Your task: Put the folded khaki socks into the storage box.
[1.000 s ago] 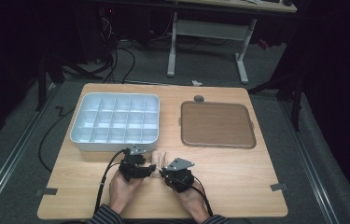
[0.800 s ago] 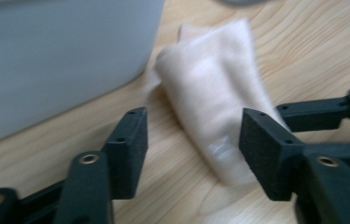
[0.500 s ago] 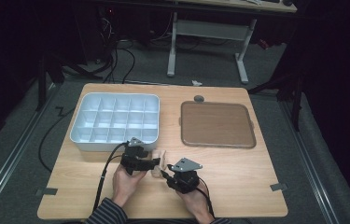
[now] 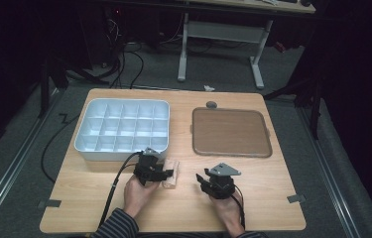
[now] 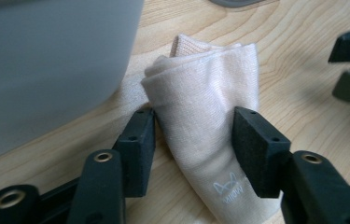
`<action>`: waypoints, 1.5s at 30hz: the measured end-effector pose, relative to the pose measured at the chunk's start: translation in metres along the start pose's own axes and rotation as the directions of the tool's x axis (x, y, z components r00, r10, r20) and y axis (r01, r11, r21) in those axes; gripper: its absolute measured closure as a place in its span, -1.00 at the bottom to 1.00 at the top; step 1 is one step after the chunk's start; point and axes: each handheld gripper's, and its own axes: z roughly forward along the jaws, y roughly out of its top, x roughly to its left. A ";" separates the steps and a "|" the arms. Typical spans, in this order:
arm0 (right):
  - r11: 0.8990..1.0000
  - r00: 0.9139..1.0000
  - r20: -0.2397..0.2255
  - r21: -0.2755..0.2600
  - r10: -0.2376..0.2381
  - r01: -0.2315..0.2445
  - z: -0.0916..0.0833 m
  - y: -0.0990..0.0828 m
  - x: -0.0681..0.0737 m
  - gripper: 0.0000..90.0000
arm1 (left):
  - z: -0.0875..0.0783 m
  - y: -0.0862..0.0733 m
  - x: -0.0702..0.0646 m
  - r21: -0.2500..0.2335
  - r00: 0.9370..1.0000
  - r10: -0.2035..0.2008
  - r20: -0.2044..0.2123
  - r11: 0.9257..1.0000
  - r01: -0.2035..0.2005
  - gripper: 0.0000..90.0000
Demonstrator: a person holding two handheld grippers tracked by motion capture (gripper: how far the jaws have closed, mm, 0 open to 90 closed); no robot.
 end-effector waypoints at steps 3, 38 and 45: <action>1.000 0.999 0.040 0.012 0.027 -0.028 -0.002 -0.003 -0.013 0.27 | 0.000 0.000 -0.001 0.006 1.000 0.004 0.012 1.000 -0.004 0.24; 0.994 0.990 0.132 0.081 0.055 -0.066 0.001 -0.016 -0.046 -0.13 | -0.036 -0.001 -0.012 -0.041 0.993 0.101 0.063 0.994 -0.098 0.63; 0.994 0.990 0.130 0.083 0.056 -0.067 0.001 -0.016 -0.046 -0.15 | -0.044 0.003 -0.008 -0.053 0.994 0.085 0.074 0.995 -0.081 0.63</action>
